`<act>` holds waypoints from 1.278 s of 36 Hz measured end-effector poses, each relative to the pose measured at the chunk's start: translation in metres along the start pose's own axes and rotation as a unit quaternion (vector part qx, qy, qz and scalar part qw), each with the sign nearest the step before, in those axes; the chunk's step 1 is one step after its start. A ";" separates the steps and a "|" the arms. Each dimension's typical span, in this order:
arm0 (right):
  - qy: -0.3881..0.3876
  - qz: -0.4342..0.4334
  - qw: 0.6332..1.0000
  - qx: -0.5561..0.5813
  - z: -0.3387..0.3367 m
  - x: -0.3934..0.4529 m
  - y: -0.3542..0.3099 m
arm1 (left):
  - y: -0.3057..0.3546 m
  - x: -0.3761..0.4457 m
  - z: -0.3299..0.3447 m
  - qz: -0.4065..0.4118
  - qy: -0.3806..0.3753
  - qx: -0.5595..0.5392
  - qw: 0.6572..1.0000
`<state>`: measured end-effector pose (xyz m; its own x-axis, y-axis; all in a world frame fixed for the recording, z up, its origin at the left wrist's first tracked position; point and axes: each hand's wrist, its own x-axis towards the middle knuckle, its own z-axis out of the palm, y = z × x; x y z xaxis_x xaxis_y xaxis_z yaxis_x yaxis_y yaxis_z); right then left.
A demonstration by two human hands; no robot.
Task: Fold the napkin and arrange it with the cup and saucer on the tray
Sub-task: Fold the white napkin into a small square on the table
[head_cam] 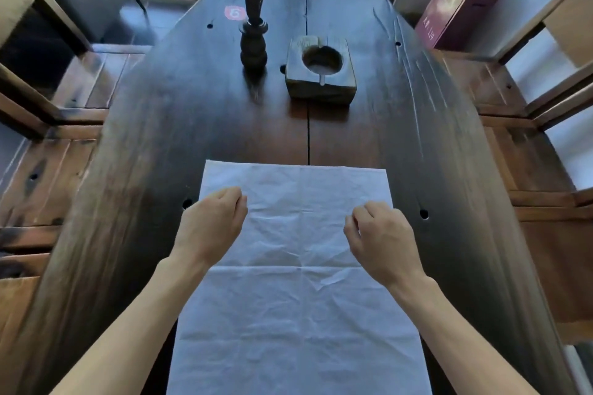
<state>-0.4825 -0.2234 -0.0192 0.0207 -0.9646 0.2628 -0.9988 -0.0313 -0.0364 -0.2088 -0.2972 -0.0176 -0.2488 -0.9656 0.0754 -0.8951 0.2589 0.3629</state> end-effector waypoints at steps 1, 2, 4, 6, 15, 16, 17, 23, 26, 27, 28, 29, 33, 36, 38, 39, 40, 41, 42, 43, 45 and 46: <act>-0.001 -0.001 1.000 -0.008 0.003 0.005 0.005 | -0.004 0.007 0.002 0.002 -0.006 -0.002 1.000; 0.000 -0.004 1.000 -0.014 0.006 0.010 0.010 | -0.008 0.014 0.005 0.005 -0.010 0.000 1.000; 0.005 -0.013 1.000 -0.015 0.011 0.022 0.019 | -0.017 0.026 0.008 0.011 -0.019 0.015 1.000; 0.003 -0.016 1.000 -0.016 0.018 0.032 0.026 | -0.025 0.035 0.012 0.016 -0.032 0.031 0.999; -0.039 0.009 0.999 -0.024 0.054 0.063 0.060 | -0.048 0.070 0.020 0.006 -0.078 0.023 0.997; -0.050 0.016 0.998 -0.024 0.059 0.065 0.064 | -0.052 0.075 0.021 0.002 -0.079 0.023 0.997; -0.062 0.024 0.997 -0.026 0.063 0.067 0.067 | -0.056 0.078 0.022 0.000 -0.080 0.025 0.996; -0.118 0.073 0.990 0.010 0.073 0.079 0.091 | -0.085 0.095 0.023 -0.040 -0.124 0.061 0.990; -0.139 0.133 0.980 0.045 0.072 0.085 0.101 | -0.099 0.102 0.020 -0.064 -0.133 0.057 0.987; -0.146 0.149 0.977 0.050 0.071 0.087 0.104 | -0.102 0.104 0.019 -0.072 -0.136 0.056 0.986; -0.153 0.160 0.974 0.056 0.070 0.088 0.106 | -0.105 0.106 0.018 -0.077 -0.139 0.056 0.986; -0.160 0.167 0.971 0.063 0.069 0.089 0.107 | -0.107 0.107 0.018 -0.079 -0.141 0.056 0.985; -0.185 0.219 0.952 0.110 0.068 0.095 0.112 | -0.110 0.112 0.018 -0.090 -0.149 0.023 0.984; -0.204 0.252 0.934 0.153 0.069 0.098 0.117 | -0.109 0.116 0.019 -0.115 -0.146 -0.022 0.982; -0.212 0.260 0.926 0.174 0.069 0.100 0.119 | -0.106 0.117 0.019 -0.127 -0.140 -0.046 0.981; -0.214 0.261 0.924 0.182 0.068 0.101 0.120 | -0.105 0.118 0.020 -0.133 -0.139 -0.052 0.980; -0.216 0.262 0.921 0.188 0.068 0.102 0.120 | -0.104 0.118 0.020 -0.136 -0.138 -0.054 0.980; -0.220 0.262 0.920 0.191 0.067 0.103 0.121 | -0.104 0.119 0.021 -0.137 -0.139 -0.052 0.979; -0.224 0.259 0.920 0.193 0.067 0.103 0.122 | -0.104 0.120 0.022 -0.136 -0.140 -0.050 0.979; -0.228 0.256 0.920 0.191 0.067 0.104 0.123 | -0.104 0.120 0.022 -0.136 -0.143 -0.049 0.979; -0.236 0.250 0.921 0.185 0.067 0.105 0.124 | -0.102 0.121 0.022 -0.142 -0.144 -0.059 0.977; -0.242 0.247 0.921 0.182 0.067 0.105 0.125 | -0.101 0.122 0.021 -0.146 -0.144 -0.069 0.976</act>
<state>-0.6020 -0.3465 -0.0607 -0.3269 -0.8859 -0.3290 -0.8132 0.4410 -0.3796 -0.1564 -0.4410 -0.0647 -0.1024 -0.9463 -0.3067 -0.8903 -0.0503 0.4526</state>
